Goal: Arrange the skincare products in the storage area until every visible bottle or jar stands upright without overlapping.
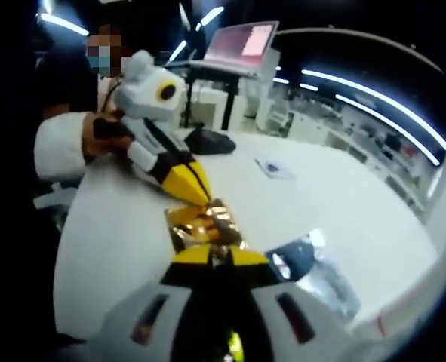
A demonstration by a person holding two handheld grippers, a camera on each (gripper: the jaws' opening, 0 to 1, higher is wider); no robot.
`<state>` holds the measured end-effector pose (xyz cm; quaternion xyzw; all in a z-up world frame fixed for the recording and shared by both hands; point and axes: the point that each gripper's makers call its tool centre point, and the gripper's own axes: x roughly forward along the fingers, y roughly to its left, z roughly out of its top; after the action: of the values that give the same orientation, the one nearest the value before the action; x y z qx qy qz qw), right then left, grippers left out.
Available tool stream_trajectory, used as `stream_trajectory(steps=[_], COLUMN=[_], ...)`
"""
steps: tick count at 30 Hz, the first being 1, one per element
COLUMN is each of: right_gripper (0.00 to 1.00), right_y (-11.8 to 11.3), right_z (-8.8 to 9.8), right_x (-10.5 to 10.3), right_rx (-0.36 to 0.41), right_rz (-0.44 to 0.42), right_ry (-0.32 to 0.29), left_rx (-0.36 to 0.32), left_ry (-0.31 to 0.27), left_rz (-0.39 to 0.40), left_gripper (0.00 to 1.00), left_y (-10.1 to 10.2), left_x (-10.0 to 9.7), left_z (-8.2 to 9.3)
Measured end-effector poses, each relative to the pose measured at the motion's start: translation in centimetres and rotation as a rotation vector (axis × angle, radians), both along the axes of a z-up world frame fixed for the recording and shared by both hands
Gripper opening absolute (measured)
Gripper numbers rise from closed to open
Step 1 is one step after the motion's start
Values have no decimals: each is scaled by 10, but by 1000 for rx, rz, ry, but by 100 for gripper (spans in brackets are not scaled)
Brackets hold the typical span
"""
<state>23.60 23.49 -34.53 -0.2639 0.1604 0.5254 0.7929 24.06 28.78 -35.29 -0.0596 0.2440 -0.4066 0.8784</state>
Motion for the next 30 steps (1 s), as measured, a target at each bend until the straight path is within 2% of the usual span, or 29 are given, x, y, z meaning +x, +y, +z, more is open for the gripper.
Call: stream_trajectory(steps=[7,11,17,22,27,30], right_gripper=[8,19,13,4,1,0], right_y=[0,0,2,6,7,8], right_z=[1,3,1,-1,-2,-2], right_x=[1,5,3,-3,-4,-5], right_rx=[-5,8,17,8,19,19], right_rz=[6,-9,5,30,29,32], right_ry=[-16,-30,-17,-6,8,13], left_rx=[-2,-1,-6,2,15,1], left_ry=[1,1,8,4,-21,-25], left_rz=[-2,-4,-7,-12,-2,12], left_gripper=[2,2,2,2,4,5], left_y=[0,-1,0,0,3,7], left_x=[2,2,2,2,4,5], left_z=[0,0,0,0,0,3])
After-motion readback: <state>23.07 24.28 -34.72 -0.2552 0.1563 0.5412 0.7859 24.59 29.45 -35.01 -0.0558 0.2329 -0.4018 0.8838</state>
